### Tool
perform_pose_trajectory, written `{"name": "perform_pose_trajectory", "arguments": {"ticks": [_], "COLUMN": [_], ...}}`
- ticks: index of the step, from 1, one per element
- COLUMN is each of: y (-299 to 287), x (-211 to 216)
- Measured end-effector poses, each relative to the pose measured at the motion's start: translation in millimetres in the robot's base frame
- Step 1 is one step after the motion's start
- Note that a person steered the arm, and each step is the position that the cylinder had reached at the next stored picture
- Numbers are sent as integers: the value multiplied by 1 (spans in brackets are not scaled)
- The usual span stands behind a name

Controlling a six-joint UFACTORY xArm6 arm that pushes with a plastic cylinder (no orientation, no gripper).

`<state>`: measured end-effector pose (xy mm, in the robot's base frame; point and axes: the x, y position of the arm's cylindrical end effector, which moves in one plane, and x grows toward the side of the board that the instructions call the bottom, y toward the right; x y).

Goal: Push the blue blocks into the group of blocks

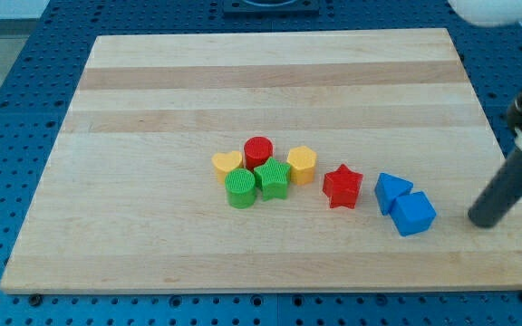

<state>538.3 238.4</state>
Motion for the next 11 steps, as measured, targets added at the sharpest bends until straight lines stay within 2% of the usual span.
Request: {"name": "perform_pose_trajectory", "arguments": {"ticks": [1,3,4,6,7,8,9,11], "y": [-14,-32,-34,-44,-59,-62,-78,-154], "x": [1,33,18,28,19,-13,-10,7]}}
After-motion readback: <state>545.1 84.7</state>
